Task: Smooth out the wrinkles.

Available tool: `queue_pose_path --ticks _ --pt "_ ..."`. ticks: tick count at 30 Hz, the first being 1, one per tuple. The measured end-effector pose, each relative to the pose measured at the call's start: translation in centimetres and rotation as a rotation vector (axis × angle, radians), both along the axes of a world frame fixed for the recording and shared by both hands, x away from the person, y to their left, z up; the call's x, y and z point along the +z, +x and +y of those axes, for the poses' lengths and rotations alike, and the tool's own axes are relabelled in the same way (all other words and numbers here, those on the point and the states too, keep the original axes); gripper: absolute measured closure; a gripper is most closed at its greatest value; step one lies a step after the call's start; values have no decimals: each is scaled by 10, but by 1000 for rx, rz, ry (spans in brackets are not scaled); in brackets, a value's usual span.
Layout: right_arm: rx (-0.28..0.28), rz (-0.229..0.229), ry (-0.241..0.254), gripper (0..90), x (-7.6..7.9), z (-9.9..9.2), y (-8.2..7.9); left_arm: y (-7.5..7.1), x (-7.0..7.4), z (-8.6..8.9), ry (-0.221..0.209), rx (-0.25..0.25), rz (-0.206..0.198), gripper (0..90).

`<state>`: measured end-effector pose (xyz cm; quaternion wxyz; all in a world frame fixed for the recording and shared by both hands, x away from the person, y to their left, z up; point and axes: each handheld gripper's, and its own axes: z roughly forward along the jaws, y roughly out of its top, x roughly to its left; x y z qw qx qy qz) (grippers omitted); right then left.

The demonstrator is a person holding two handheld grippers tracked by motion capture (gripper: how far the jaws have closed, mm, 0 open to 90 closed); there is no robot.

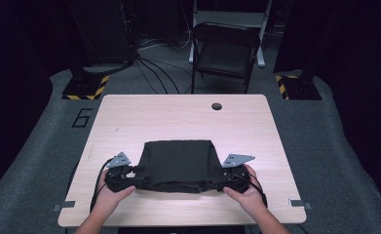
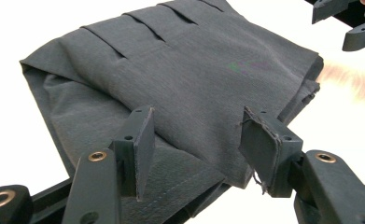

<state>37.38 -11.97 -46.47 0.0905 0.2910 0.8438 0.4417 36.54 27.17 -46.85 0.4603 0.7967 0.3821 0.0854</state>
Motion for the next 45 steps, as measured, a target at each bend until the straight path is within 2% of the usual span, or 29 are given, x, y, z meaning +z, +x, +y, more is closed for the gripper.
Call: queue_pose_path --ticks 4,6,7,8,9,13,14,15,19,24,30,31,34,35,37,38,39,40,43,45 --pt "-27 -1 10 392 0 -4 2 1 2 4 -10 22 -9 446" --pt "-24 -4 -7 390 -1 -7 3 3 3 7 -13 27 -9 442" --pt "-41 -1 -9 390 -2 -7 2 5 3 8 -14 39 -17 440" --pt "-38 0 -14 390 -3 -9 3 6 3 10 -14 38 -7 437" --pt "-43 1 -19 390 -4 -11 3 8 3 13 -3 41 -19 436" --pt "-76 18 -21 386 -6 -18 4 10 2 21 3 70 -19 434" --pt "-80 9 -24 385 -6 -19 5 10 2 23 -3 75 -9 432" --pt "-90 17 -25 382 -7 -21 4 11 2 25 2 79 -18 432" --pt "-118 15 -42 378 -10 -26 6 16 0 32 -7 108 -10 428" --pt "-163 1 -65 377 -15 -30 7 21 -5 39 -29 162 3 424" --pt "-182 9 -80 377 -19 -30 9 24 -9 46 -8 180 19 424" --pt "-187 13 -86 377 -20 -31 10 26 -11 49 10 193 17 423" --pt "-192 13 -86 376 -22 -33 11 27 -15 52 23 221 9 421" --pt "-195 18 -85 376 -22 -33 12 28 -17 54 28 221 22 421" --pt "-205 10 -90 377 -23 -34 13 29 -19 55 40 233 19 421" --pt "-207 21 -91 377 -23 -35 13 29 -21 56 41 243 14 421" --pt "-206 12 -100 376 -23 -36 14 30 -22 57 49 243 25 420" --pt "-221 24 -94 375 -23 -37 14 31 -23 57 46 255 20 419" --pt "-225 12 -100 371 -25 -39 16 33 -27 60 54 263 34 414" --pt "-232 22 -104 367 -26 -40 16 33 -29 60 52 270 35 412"
